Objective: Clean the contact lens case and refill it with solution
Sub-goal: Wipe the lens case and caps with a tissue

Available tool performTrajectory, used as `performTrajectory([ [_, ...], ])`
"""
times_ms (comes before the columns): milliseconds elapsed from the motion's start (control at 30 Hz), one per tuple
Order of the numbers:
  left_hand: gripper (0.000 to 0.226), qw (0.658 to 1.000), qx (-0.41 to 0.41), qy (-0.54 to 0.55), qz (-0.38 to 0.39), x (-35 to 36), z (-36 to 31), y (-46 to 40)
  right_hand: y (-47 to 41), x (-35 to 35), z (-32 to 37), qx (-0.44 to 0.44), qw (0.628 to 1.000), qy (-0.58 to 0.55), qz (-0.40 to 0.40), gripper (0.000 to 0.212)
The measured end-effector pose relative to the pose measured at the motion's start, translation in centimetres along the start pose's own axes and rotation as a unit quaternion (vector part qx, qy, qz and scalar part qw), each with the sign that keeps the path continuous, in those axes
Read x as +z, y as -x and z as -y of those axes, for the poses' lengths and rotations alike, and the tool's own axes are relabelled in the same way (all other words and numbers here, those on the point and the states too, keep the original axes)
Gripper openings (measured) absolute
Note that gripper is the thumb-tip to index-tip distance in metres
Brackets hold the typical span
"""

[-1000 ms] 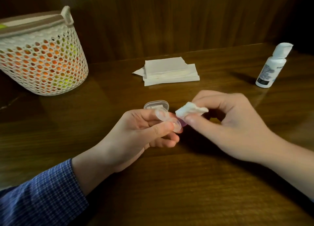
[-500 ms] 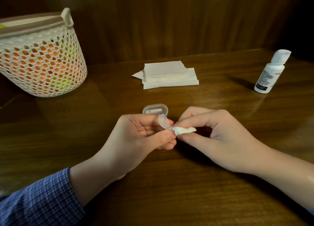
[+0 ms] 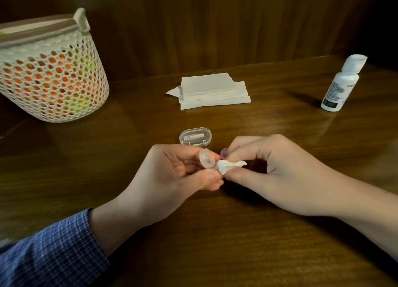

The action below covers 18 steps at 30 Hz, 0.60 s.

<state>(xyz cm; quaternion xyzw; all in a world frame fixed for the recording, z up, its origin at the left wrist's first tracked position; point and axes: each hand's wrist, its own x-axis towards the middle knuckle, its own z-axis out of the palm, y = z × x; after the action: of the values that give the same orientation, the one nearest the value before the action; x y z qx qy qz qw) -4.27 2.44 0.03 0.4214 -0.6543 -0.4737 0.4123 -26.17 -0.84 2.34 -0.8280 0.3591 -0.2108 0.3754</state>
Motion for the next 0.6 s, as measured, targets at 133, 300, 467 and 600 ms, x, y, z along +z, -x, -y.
performTrajectory([
  [133, 0.022, 0.999, 0.004, 0.02, 0.049, 0.3, -0.2, 0.1, -0.1, -1.8, 0.0, 0.058, 0.976, -0.186, 0.1, 0.019],
  [300, 0.016, 0.982, -0.041, 0.174, 0.059, 0.2, -0.5, -0.4, -0.8, -2.3, -0.3, 0.177, 0.834, -0.519, 0.063, 0.009],
  [467, 0.02, 0.973, -0.082, 0.214, 0.037, -0.1, -0.2, -0.5, -0.1, -1.6, -0.4, 0.061, 0.955, -0.284, -0.054, 0.012],
  [600, 0.02, 0.973, -0.096, 0.204, 0.041, -0.1, -0.1, -0.6, 0.4, -0.9, -0.5, -0.116, 0.982, -0.026, -0.143, 0.011],
])
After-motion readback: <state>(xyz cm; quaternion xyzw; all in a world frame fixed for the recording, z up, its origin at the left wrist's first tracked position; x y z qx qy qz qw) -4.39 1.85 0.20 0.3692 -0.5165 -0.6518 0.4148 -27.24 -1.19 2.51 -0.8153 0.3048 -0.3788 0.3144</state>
